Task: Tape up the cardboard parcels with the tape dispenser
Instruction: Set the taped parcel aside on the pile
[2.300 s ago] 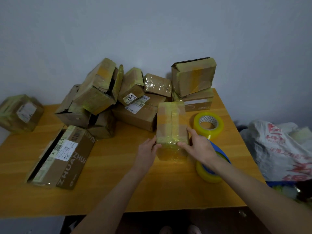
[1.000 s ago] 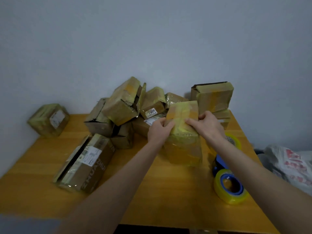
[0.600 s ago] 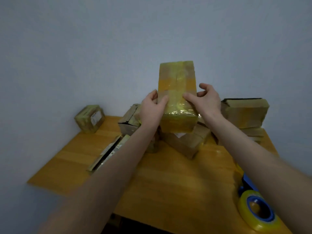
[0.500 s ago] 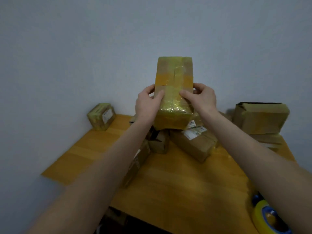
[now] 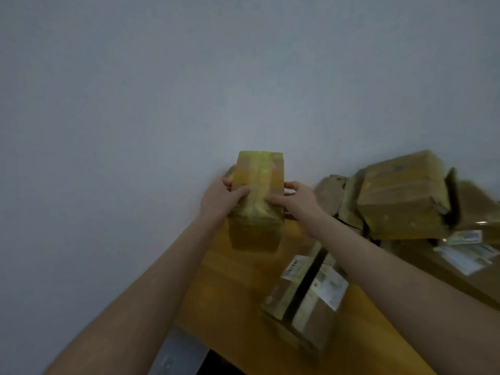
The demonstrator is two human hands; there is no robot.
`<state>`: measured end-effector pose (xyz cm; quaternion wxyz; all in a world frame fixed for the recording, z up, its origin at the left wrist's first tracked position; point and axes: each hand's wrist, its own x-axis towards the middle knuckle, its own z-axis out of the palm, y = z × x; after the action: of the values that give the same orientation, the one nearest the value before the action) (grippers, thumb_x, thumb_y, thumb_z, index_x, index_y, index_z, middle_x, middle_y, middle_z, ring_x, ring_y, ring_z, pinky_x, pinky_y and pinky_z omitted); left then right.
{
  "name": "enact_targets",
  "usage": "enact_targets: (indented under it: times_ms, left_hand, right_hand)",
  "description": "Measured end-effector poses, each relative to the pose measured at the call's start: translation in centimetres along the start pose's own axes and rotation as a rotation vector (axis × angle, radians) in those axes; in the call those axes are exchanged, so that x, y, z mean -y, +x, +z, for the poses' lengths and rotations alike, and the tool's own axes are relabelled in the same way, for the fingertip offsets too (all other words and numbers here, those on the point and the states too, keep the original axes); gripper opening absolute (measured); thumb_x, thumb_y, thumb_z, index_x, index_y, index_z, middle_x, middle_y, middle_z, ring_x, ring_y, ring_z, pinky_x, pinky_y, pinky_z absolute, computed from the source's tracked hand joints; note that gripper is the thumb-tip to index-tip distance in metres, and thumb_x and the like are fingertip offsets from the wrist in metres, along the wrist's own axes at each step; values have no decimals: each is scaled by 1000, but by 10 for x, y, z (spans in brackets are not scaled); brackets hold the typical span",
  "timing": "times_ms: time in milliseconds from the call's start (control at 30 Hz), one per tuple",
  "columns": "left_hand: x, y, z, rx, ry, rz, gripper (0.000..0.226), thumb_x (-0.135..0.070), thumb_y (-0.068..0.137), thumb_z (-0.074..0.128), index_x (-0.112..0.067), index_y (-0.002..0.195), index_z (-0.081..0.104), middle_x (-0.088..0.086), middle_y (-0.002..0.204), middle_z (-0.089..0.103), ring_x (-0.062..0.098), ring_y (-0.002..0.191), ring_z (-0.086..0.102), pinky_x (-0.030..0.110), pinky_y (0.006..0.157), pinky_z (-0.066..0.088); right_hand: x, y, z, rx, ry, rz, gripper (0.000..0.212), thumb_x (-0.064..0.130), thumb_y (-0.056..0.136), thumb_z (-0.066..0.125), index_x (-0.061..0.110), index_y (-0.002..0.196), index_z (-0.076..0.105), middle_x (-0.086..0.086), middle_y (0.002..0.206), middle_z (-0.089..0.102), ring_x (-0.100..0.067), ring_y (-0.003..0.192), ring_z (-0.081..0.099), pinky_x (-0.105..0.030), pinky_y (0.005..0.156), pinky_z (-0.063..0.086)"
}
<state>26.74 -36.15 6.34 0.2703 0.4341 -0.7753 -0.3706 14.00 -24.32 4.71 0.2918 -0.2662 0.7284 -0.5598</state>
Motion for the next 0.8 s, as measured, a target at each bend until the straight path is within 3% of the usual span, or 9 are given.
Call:
enact_targets:
  times_ms: [67,200,367,467,533,667,800]
  left_hand:
    - [41,32,-19,73,81,-48,25,-41,74,77,-25,77,58,-2,83,66,21,84,66,37,77,54]
    - [99,86,-39,208,151,-157,47,-39,76,76,-9,110,63,6,99,69,21,86,66,38,80,55]
    - [145,126,-37,214,267,-194,33,-37,81,70,-13,102,64,3,95,66,19,80,63,37,78,55]
    - [156,145,-32,214,342,-138,40,-36,86,65,-10,116,65,10,110,67,27,98,63,42,84,53]
    - [159,155,-27,221,398,-116,42,-37,89,61,-9,120,62,12,116,64,29,105,60,43,88,51]
    - [163,172,-15,246,614,-75,40,-31,94,53,-6,124,56,15,124,59,31,113,55,41,93,47]
    - [156,175,-7,233,727,-44,42,-24,95,46,-10,134,49,15,145,39,33,132,37,43,106,36]
  right_hand:
    - [-8,21,47,43,3,119,73,29,70,86,10,130,50,-6,112,64,-24,97,65,-43,80,58]
    - [-24,56,116,100,19,251,74,27,72,85,5,132,48,2,92,59,-25,95,64,-38,73,59]
    - [-47,96,168,118,22,297,57,21,74,84,8,123,58,-3,113,66,-24,98,65,-42,79,58]
    - [-56,120,188,58,-19,264,55,21,75,82,9,124,59,-6,119,67,-25,100,65,-41,80,58]
    - [-58,136,197,16,-73,234,54,25,79,79,10,126,58,-6,119,66,-26,103,65,-44,86,56]
    - [-59,161,207,12,-202,216,38,27,84,72,11,117,61,-9,107,68,-26,92,66,-44,80,57]
    - [-60,163,203,92,-288,188,61,28,86,70,13,139,45,-8,127,60,-27,112,59,-26,77,46]
